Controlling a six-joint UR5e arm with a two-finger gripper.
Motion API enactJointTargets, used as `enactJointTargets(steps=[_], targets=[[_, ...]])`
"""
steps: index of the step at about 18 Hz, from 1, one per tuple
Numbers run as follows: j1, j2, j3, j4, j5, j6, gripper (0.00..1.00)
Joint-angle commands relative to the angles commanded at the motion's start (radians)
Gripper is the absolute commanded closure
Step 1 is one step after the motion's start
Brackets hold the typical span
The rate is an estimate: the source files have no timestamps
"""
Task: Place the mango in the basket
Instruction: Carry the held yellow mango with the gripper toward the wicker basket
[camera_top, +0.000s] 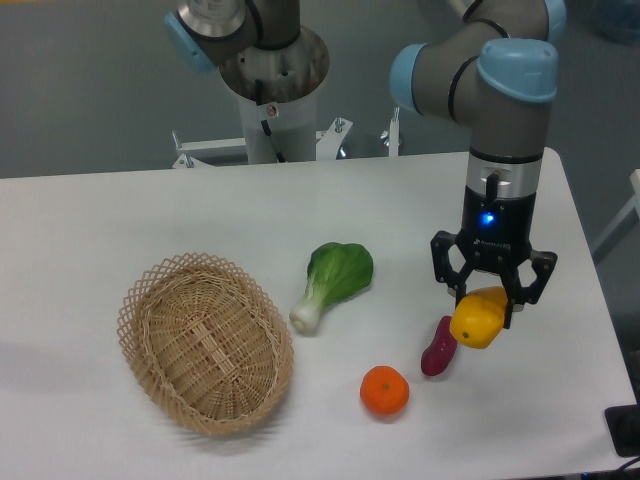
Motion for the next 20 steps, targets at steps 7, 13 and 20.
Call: enactJointTargets(steps=[7,13,20], targets=[[-0.017,0.017,-0.023,-0.002,0.005,-0.058,0.55],[-0.13,0.031,-0.043,-0.002,0.049,-0.264,0.55],[-0.339,-0.011,-0.046,0.002,0.245,-0.495,0.55]])
